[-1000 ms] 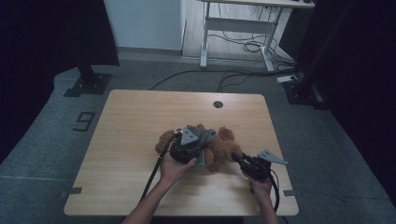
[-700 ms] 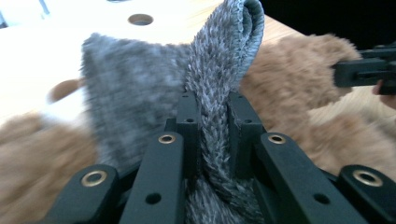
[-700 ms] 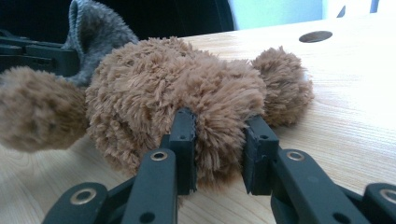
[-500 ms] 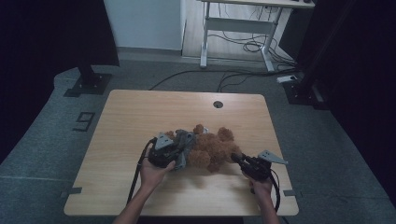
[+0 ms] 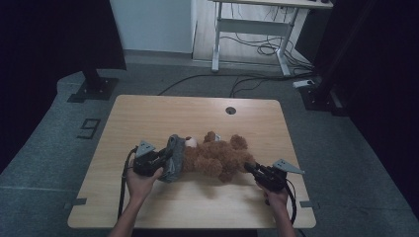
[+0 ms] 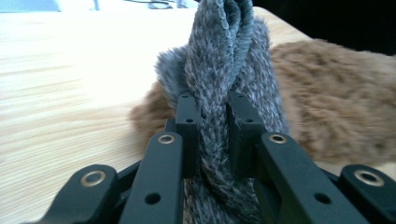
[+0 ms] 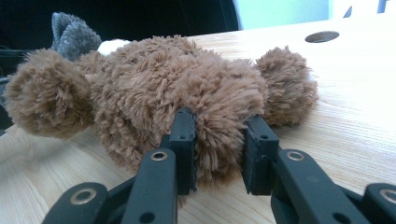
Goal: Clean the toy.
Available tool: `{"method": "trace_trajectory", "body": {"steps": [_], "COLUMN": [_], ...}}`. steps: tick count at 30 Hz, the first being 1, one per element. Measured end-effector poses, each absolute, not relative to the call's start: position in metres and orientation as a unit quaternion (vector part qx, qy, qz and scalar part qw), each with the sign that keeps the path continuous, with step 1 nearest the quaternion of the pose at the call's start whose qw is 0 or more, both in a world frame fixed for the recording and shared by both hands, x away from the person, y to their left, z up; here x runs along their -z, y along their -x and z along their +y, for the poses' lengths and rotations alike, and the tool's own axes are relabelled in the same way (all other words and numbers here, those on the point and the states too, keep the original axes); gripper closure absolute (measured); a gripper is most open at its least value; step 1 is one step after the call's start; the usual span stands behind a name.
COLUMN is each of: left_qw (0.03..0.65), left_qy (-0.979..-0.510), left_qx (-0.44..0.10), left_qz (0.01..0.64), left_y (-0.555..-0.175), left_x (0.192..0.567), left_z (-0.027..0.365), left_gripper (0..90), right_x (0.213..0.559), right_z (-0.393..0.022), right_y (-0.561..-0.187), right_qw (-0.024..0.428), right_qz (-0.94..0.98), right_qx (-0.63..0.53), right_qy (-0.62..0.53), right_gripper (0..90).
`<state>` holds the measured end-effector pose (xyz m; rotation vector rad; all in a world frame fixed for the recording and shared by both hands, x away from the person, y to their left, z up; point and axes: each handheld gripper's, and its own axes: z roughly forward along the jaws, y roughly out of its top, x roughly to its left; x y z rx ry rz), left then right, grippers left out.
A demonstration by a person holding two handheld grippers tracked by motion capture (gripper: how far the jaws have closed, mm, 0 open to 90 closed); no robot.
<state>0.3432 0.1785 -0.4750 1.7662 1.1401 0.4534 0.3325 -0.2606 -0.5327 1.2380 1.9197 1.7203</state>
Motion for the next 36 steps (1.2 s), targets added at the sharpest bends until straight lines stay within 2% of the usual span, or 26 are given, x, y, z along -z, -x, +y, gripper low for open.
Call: {"method": "trace_trajectory", "body": {"steps": [10,14,17,23,29,36], "left_qw": [0.418,0.436,0.461,0.498,0.500,0.496], "left_qy": [-0.721,-0.711,-0.709,-0.732,-0.757,-0.783], "left_qx": [-0.163,-0.180,-0.202,-0.209,-0.202,-0.162], "left_qz": [0.529,0.521,0.493,0.416,0.368,0.338], "left_y": [-0.356,-0.348,-0.338,-0.324,-0.342,-0.361], "left_x": [0.512,0.494,0.463,0.419,0.393,0.396], "left_z": [0.207,0.214,0.209,0.161,0.101,0.028], "left_gripper": [76.8,76.5,76.4,76.0,76.1,76.1], "right_x": [0.534,0.534,0.534,0.534,0.534,0.534], "right_z": [-0.261,-0.261,-0.262,-0.261,-0.261,-0.261], "right_y": [-0.333,-0.334,-0.334,-0.334,-0.334,-0.334], "right_qw": [0.141,0.139,0.138,0.139,0.139,0.136], "right_qz": [0.663,0.663,0.661,0.660,0.660,0.659], "right_qx": [-0.594,-0.594,-0.594,-0.594,-0.594,-0.594], "right_qy": [-0.433,-0.435,-0.437,-0.438,-0.439,-0.441], "right_gripper": [69.9,69.9,69.9,69.9,69.9,69.9]}}
